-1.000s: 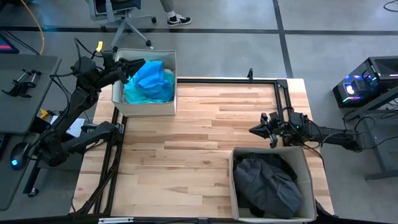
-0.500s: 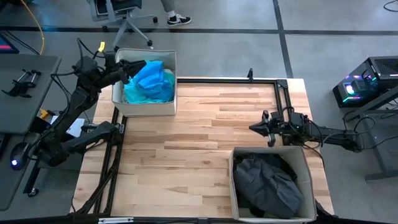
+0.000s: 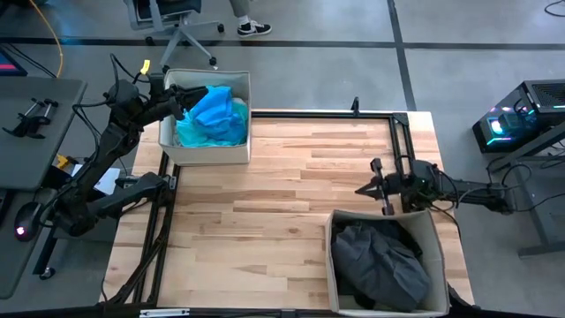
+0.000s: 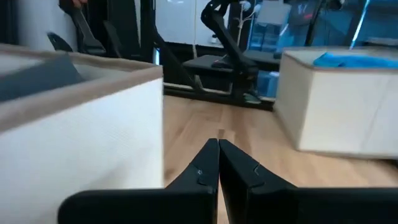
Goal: Sort clothes
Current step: Return to Home Position
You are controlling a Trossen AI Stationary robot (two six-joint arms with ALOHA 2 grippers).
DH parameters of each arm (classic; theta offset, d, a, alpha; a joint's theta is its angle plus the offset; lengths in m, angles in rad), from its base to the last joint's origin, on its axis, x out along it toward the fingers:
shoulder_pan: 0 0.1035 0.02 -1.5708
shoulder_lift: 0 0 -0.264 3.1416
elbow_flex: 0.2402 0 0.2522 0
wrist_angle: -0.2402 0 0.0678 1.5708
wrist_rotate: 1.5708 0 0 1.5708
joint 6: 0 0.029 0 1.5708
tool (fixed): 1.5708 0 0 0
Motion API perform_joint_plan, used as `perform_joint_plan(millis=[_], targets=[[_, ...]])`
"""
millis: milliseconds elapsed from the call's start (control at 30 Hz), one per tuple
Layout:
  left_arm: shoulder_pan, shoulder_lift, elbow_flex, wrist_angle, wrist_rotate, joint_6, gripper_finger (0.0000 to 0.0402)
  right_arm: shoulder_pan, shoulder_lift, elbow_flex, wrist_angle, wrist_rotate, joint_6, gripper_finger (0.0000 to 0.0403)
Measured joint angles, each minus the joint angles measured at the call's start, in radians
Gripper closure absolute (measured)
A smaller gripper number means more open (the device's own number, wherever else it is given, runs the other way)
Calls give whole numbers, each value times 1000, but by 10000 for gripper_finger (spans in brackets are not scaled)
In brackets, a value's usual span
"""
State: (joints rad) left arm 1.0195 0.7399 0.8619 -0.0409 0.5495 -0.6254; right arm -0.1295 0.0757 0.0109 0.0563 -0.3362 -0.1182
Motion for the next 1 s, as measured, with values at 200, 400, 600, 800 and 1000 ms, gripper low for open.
perform_joint_plan(millis=[200, 400, 600, 800, 1000], targets=[[0, -1, 0, 0, 0, -3, 308, 26, 0, 0, 6, -2, 29, 402], [0, -1, 0, 0, 1, -18, 308, 34, 2, 0, -1, 157, -15, 402], [0, -1, 0, -8, 0, -72, 308, 34, 2, 0, 82, 144, 8, 402], [-1, 3, 0, -21, 61, 26, 310, 34, 5, 0, -15, 122, 117, 402], [-37, -58, 0, -27, 179, 156, 371, 34, 9, 0, -16, 168, 163, 402]])
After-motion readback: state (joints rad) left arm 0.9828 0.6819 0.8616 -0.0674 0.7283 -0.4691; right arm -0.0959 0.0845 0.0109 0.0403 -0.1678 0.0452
